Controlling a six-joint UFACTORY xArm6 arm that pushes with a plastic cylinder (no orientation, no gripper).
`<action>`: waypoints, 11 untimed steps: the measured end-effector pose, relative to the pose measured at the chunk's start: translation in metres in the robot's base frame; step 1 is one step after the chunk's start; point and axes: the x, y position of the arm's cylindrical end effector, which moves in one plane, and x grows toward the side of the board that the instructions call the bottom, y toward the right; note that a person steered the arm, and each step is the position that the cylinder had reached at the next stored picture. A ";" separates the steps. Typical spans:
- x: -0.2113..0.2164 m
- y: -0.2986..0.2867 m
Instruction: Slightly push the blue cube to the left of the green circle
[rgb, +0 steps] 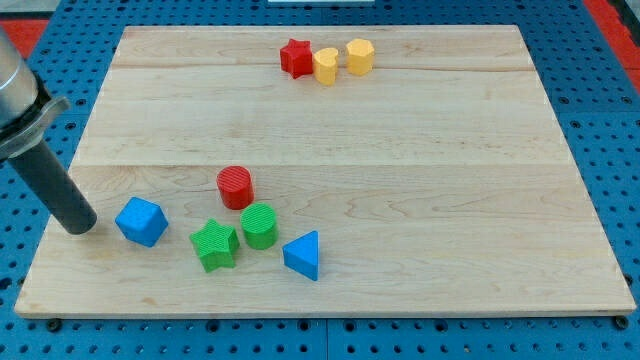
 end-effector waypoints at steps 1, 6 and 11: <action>0.019 0.057; 0.035 0.082; -0.027 0.077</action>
